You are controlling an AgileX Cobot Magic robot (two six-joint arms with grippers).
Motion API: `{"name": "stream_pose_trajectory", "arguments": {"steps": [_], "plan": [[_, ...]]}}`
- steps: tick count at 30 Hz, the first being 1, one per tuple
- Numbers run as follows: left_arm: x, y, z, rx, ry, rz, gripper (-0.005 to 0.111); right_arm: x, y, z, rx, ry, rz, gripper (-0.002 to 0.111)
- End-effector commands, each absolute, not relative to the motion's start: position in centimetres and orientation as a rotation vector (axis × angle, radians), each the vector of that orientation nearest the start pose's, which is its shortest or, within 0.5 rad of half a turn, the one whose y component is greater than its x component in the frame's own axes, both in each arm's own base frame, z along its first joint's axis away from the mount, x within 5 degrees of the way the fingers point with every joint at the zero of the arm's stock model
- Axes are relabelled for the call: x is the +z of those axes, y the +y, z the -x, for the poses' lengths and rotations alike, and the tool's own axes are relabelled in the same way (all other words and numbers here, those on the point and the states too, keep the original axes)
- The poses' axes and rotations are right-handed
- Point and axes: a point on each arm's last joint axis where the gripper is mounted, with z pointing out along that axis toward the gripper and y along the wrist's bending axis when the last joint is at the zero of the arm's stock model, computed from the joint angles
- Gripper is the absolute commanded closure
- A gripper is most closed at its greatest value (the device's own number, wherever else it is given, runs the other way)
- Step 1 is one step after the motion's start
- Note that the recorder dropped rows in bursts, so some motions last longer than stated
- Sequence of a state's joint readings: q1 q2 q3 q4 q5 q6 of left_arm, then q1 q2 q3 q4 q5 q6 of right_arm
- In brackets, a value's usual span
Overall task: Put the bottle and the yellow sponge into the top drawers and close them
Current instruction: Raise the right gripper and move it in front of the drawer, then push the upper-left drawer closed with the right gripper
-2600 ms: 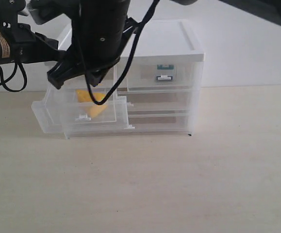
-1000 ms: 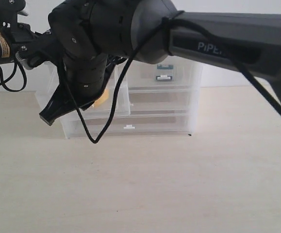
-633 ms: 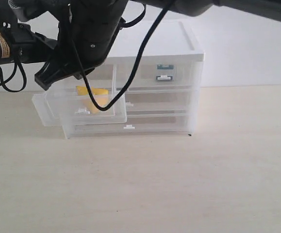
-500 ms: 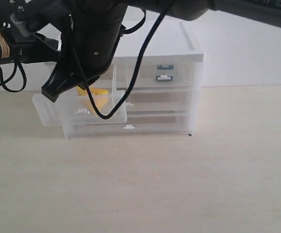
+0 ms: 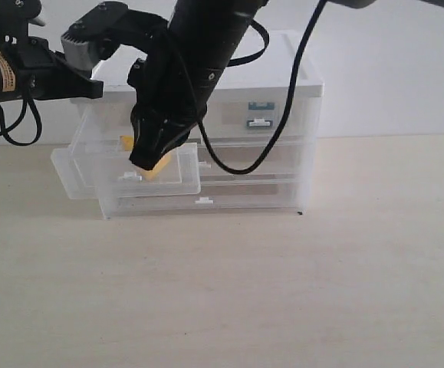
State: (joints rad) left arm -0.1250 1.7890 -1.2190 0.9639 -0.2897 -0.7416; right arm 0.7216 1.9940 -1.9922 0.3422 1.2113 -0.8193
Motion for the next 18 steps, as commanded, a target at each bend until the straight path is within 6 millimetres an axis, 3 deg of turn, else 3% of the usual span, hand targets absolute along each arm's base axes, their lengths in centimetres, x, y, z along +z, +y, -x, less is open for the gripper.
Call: {"name": "stream_pose_trajectory", "arguments": {"steps": [1, 4, 10, 18], "plan": [[26.7, -7.1, -41.0, -0.163, 1.818, -0.460, 0.103, 30.8, 31.9, -30.8, 0.468, 2.021, 1.825, 0.108], [26.8, -7.1, -41.0, -0.163, 1.816, -0.460, 0.103, 29.3, 32.8, -31.2, 0.475, 2.067, 1.787, 0.108], [26.8, -7.1, -41.0, -0.163, 1.816, -0.460, 0.103, 28.7, 35.2, -32.2, 0.496, 2.038, 1.531, 0.108], [28.3, -6.3, -40.5, -0.140, 1.788, -0.440, 0.103, 28.1, 36.9, -34.1, 0.484, 1.948, 1.302, 0.108]]}}
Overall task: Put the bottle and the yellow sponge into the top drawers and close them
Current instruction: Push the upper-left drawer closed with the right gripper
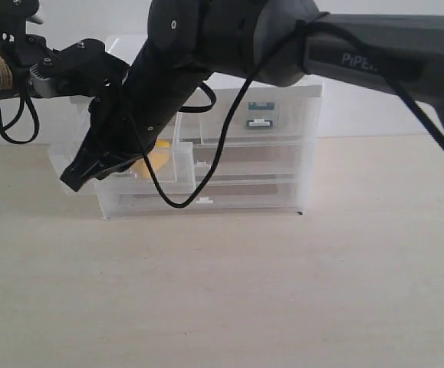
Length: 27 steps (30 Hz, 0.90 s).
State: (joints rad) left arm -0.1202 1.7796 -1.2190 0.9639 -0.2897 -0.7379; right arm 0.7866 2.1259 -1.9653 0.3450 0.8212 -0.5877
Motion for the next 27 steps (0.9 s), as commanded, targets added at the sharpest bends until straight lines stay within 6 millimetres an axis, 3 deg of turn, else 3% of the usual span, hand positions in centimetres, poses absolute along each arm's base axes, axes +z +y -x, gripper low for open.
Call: {"name": "stream_pose_trajectory", "arguments": {"steps": [1, 8, 22, 27], "plan": [[28.5, -6.1, -40.5, -0.136, 1.785, -0.435, 0.103, 28.1, 36.9, -34.2, 0.478, 1.937, 1.293, 0.108], [28.7, -5.1, -40.5, -0.103, 1.796, -0.407, 0.103, 28.1, 36.6, -33.9, 0.453, 1.958, 1.340, 0.108], [28.7, -5.1, -40.4, -0.109, 1.802, -0.396, 0.103, 27.8, 33.7, -33.4, 0.129, 2.071, 1.589, 0.108], [28.7, -5.1, -40.4, -0.109, 1.802, -0.396, 0.103, 28.2, 32.9, -35.0, 0.040, 2.055, 1.469, 0.108]]}}
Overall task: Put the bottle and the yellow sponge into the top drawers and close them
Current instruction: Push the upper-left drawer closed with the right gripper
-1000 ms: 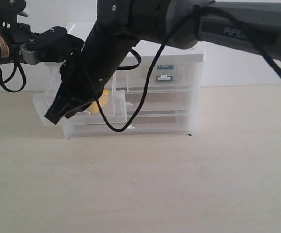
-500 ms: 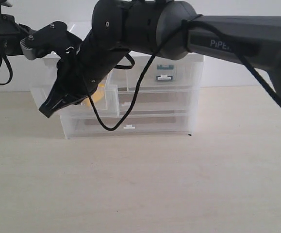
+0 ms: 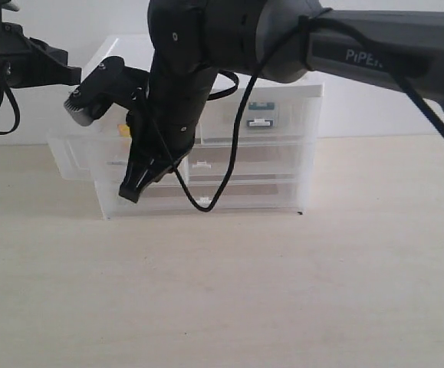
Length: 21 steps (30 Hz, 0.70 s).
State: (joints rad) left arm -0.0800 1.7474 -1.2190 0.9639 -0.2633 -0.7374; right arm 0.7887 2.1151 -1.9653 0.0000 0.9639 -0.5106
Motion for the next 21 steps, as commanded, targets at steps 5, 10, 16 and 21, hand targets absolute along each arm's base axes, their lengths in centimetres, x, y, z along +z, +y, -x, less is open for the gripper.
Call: {"name": "stream_pose_trajectory", "arguments": {"steps": [5, 10, 16, 21], "plan": [[28.6, -5.1, -40.4, -0.108, 1.804, -0.395, 0.103, 28.5, 31.8, -36.4, 0.062, 2.079, 1.357, 0.108], [28.7, -5.1, -40.4, -0.110, 1.802, -0.396, 0.103, 28.3, 32.4, -35.6, 0.159, 2.115, 1.378, 0.108], [28.7, -5.1, -40.4, -0.112, 1.800, -0.397, 0.103, 28.6, 34.4, -34.2, 0.338, 2.028, 1.433, 0.108], [28.7, -5.1, -40.4, -0.109, 1.802, -0.396, 0.103, 28.6, 34.7, -35.1, 0.311, 1.960, 1.377, 0.108]]}}
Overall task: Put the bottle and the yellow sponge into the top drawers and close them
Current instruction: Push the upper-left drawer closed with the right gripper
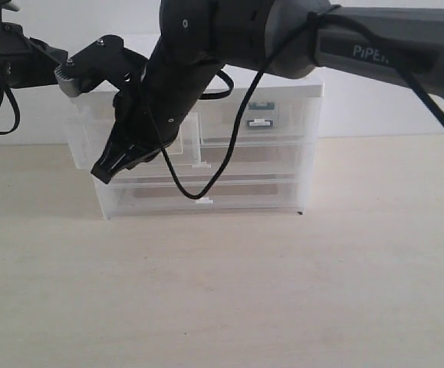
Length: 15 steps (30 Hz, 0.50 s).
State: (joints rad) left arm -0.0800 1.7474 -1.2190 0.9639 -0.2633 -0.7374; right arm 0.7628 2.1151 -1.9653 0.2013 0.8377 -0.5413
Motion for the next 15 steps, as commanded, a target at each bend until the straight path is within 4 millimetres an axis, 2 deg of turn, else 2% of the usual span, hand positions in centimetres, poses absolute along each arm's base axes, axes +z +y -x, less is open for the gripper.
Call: {"name": "stream_pose_trajectory", "arguments": {"steps": [1, 10, 15], "plan": [[28.7, -5.1, -40.4, -0.109, 1.802, -0.396, 0.103, 28.5, 34.7, -35.4, 0.292, 1.944, 1.370, 0.108], [28.7, -5.1, -40.4, -0.113, 1.799, -0.398, 0.103, 27.5, 34.4, -38.4, 0.238, 1.844, 1.219, 0.108], [28.7, -5.1, -40.4, -0.114, 1.798, -0.399, 0.103, 27.2, 34.2, -39.5, 0.203, 1.786, 1.178, 0.108]]}}
